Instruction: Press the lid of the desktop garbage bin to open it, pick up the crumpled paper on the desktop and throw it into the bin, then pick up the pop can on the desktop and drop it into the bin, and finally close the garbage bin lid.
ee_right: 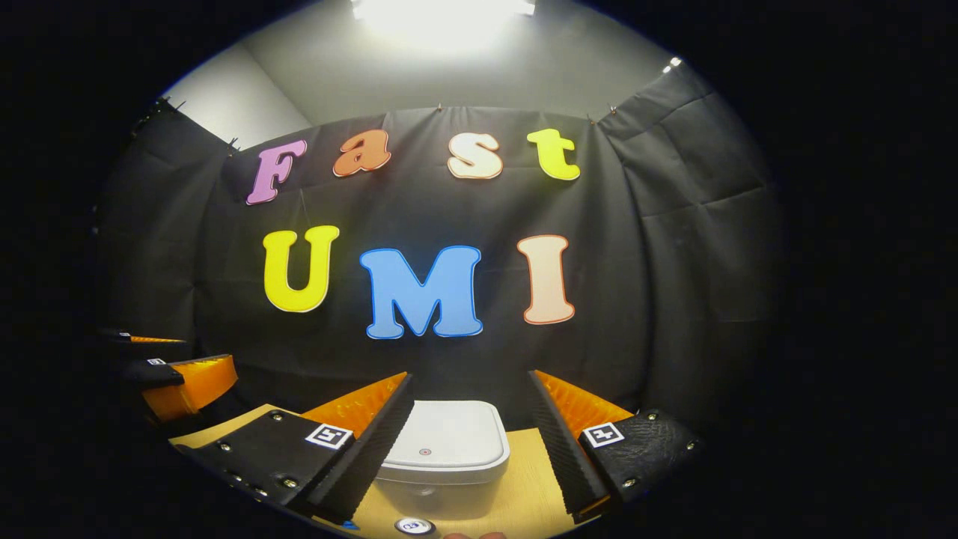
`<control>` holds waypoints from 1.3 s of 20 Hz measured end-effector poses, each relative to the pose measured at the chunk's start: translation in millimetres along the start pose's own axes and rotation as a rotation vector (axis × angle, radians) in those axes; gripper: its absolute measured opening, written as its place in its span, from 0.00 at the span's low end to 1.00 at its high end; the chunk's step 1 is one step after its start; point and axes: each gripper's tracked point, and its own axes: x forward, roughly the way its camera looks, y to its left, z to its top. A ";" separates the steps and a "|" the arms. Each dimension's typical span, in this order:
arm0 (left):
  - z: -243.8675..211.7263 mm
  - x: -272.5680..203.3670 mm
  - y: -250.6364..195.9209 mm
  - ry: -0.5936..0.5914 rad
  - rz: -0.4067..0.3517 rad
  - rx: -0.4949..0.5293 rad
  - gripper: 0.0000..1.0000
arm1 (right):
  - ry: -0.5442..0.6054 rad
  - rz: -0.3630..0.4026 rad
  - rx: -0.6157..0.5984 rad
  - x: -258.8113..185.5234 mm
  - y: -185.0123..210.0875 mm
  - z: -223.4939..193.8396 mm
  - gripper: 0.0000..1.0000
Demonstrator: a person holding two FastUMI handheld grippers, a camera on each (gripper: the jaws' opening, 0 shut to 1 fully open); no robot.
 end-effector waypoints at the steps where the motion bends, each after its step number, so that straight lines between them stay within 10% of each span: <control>1: 0.5 0.0 -1.0 -0.002 0.003 0.004 0.97 | -0.002 0.006 -0.001 0.9 1.0 1.5 0.96; 23: 3.6 -8.1 -12.9 -0.023 -0.003 0.001 0.97 | -0.026 0.022 -0.025 -5.3 0.1 9.8 0.96; 26: 4.4 -8.9 -12.7 -0.028 -0.001 0.006 0.97 | -0.010 0.041 -0.016 -5.5 5.3 4.2 0.74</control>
